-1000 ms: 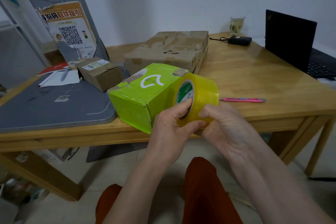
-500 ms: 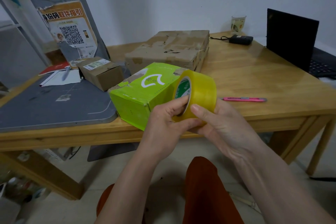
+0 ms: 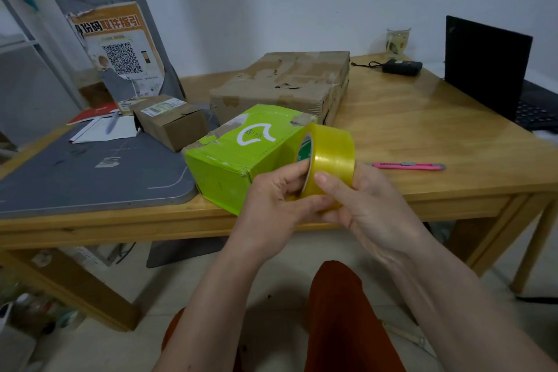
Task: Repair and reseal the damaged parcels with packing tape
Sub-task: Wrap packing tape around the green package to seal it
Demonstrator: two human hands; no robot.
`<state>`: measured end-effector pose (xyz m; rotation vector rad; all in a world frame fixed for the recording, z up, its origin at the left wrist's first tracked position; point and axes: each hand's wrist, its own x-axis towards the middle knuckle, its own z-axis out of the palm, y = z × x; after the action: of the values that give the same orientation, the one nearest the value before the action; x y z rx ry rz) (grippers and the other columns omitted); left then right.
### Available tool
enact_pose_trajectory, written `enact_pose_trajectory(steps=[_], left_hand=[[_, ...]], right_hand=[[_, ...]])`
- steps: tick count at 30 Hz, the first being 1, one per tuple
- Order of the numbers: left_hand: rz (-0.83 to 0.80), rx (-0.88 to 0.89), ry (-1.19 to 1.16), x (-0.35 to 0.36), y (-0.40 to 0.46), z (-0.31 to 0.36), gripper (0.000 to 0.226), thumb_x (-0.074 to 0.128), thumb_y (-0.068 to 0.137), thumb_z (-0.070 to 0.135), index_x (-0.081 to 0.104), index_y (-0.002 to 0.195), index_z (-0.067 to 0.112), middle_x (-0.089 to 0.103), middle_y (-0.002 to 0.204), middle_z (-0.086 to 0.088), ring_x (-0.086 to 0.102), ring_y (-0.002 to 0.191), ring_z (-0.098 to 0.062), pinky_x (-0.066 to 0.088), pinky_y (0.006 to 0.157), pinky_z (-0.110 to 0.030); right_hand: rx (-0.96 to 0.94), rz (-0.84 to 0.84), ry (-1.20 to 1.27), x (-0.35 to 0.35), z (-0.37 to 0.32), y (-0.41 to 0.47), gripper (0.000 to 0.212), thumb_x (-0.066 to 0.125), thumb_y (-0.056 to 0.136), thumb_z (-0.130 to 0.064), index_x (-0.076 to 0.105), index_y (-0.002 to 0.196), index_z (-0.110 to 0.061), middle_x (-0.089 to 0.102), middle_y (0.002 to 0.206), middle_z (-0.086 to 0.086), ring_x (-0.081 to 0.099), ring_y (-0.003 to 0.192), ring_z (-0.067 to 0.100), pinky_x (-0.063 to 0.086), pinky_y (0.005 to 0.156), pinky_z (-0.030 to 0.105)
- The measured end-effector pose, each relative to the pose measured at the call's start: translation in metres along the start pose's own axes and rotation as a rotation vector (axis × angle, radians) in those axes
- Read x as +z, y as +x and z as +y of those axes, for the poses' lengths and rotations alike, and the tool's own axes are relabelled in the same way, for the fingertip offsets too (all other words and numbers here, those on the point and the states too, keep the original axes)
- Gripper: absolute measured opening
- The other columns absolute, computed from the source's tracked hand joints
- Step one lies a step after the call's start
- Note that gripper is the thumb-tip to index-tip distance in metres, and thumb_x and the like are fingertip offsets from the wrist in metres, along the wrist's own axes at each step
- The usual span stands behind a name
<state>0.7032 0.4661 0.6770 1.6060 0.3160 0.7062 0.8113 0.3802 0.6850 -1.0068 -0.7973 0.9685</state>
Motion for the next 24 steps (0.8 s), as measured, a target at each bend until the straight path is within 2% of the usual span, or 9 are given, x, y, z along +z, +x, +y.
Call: enact_pose_trajectory(steps=[3,6,8,10,14,18,21,24], left_hand=[[0.012,-0.026,-0.041,-0.002,0.001,-0.001,0.042,0.066,0.082,-0.009,0.065,0.121,0.006,0.073,0.110,-0.011,0.068,0.100,-0.015,0.056,0.078,-0.026],[0.039,-0.010,-0.023,0.000,0.001,0.002,0.044,0.068,0.079,-0.010,0.065,0.120,0.006,0.072,0.111,-0.012,0.067,0.100,-0.016,0.055,0.080,-0.024],[0.168,0.016,0.024,0.003,0.002,0.003,0.054,0.074,0.074,-0.009,0.065,0.121,0.015,0.069,0.109,-0.015,0.066,0.097,-0.016,0.055,0.080,-0.023],[0.334,0.087,0.105,0.004,0.002,0.003,0.057,0.078,0.071,-0.006,0.064,0.117,0.025,0.063,0.095,-0.009,0.061,0.085,-0.006,0.052,0.075,-0.016],[0.389,0.260,0.252,0.000,0.002,0.006,0.033,0.077,0.075,-0.003,0.073,0.096,0.022,0.066,0.088,-0.005,0.061,0.077,0.003,0.049,0.070,-0.011],[0.413,0.275,0.337,-0.004,0.003,0.004,0.021,0.078,0.076,0.002,0.077,0.082,0.022,0.072,0.082,0.003,0.067,0.079,-0.006,0.057,0.069,-0.027],[0.422,0.301,0.417,-0.004,0.004,-0.001,0.016,0.078,0.077,0.004,0.076,0.082,0.019,0.071,0.081,0.006,0.067,0.076,-0.007,0.058,0.068,-0.028],[0.425,0.337,0.475,-0.001,0.007,-0.006,0.011,0.073,0.081,0.013,0.072,0.086,0.023,0.067,0.083,0.009,0.067,0.073,-0.011,0.060,0.068,-0.039]], right_hand=[[0.001,-0.033,0.003,-0.001,-0.001,0.000,0.029,0.048,0.095,-0.001,0.056,0.122,0.003,0.064,0.114,0.027,0.065,0.100,0.043,0.058,0.077,0.050],[0.029,-0.098,0.104,-0.004,-0.004,0.001,0.032,0.047,0.095,-0.002,0.051,0.127,0.004,0.061,0.121,0.027,0.061,0.109,0.041,0.056,0.081,0.053],[0.054,-0.107,0.188,-0.006,-0.006,0.002,0.034,0.043,0.096,-0.005,0.051,0.128,0.004,0.061,0.123,0.025,0.061,0.111,0.038,0.055,0.080,0.055],[0.048,-0.092,0.225,-0.005,-0.004,0.002,0.036,0.040,0.096,-0.008,0.050,0.129,0.001,0.062,0.123,0.021,0.063,0.109,0.035,0.057,0.076,0.054],[0.008,-0.035,0.202,-0.003,0.003,0.001,0.034,0.042,0.096,-0.009,0.049,0.129,-0.003,0.062,0.125,0.017,0.066,0.105,0.033,0.058,0.073,0.051],[-0.028,0.008,0.132,-0.003,0.006,-0.002,0.028,0.043,0.097,-0.007,0.052,0.123,-0.006,0.065,0.119,0.014,0.068,0.099,0.033,0.059,0.068,0.046],[-0.053,0.024,0.093,-0.004,0.006,-0.003,0.026,0.041,0.098,-0.005,0.053,0.121,-0.009,0.067,0.116,0.011,0.069,0.096,0.029,0.059,0.065,0.041],[-0.071,0.029,0.058,-0.005,0.005,-0.004,0.026,0.041,0.099,-0.004,0.053,0.120,-0.010,0.069,0.113,0.009,0.069,0.096,0.028,0.059,0.066,0.040]])
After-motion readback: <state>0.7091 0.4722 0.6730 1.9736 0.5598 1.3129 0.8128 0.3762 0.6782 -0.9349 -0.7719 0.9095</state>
